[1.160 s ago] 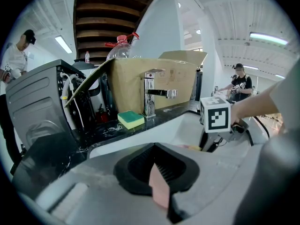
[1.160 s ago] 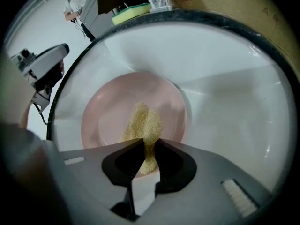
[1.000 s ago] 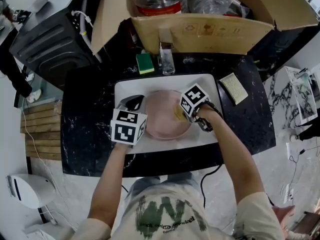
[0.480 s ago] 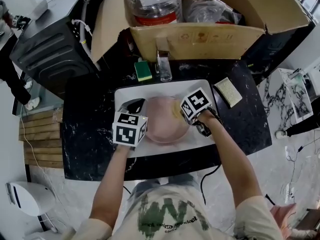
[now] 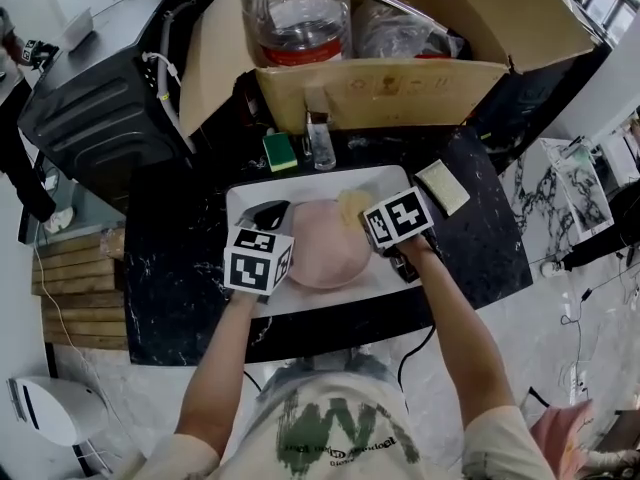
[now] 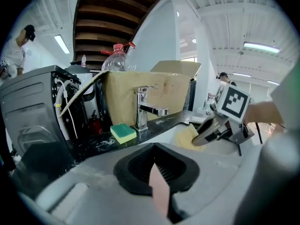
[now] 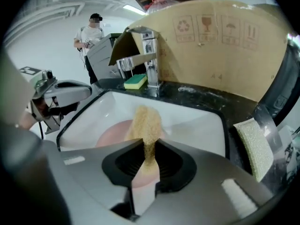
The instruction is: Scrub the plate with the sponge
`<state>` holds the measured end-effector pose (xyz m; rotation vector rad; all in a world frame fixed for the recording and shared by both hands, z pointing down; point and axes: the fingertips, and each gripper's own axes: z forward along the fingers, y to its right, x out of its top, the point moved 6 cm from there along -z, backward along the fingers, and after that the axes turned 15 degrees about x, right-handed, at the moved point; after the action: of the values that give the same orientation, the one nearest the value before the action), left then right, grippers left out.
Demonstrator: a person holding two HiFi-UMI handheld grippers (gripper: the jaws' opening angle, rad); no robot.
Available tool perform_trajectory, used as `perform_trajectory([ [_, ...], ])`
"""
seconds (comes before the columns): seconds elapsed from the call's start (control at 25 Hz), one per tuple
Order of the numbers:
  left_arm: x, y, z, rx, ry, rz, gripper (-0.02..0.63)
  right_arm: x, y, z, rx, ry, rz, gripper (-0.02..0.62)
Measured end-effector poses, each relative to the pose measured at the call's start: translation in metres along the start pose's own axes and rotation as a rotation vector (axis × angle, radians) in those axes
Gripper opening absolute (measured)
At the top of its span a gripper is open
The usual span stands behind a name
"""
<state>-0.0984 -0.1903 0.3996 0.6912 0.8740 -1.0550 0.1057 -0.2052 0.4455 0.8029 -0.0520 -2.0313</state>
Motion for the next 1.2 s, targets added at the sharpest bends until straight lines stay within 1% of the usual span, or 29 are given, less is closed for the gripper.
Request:
perform_trajectory([
  [0.24, 0.01, -0.002, -0.01, 0.046, 0.026, -0.029, 0.005, 0.014, -0.001, -0.028, -0.026, 0.138, -0.049, 0.063],
  [0.4, 0.014, 0.0, -0.019, 0.092, 0.04, -0.053, 0.005, 0.021, -0.002, -0.042, -0.031, 0.22, -0.097, 0.063],
  [0.68, 0.018, -0.001, -0.038, 0.192, 0.064, -0.065, 0.005, 0.033, -0.012, -0.062, -0.003, 0.368, -0.186, 0.063],
  [0.88, 0.024, -0.003, -0.053, 0.239, 0.091, -0.087, 0.005, 0.038, -0.022, -0.073, -0.008, 0.444, -0.26, 0.061],
  [1.2, 0.029, -0.008, -0.068, 0.294, 0.132, -0.106, 0.005, 0.038, -0.031, -0.086, -0.017, 0.53, -0.328, 0.06],
])
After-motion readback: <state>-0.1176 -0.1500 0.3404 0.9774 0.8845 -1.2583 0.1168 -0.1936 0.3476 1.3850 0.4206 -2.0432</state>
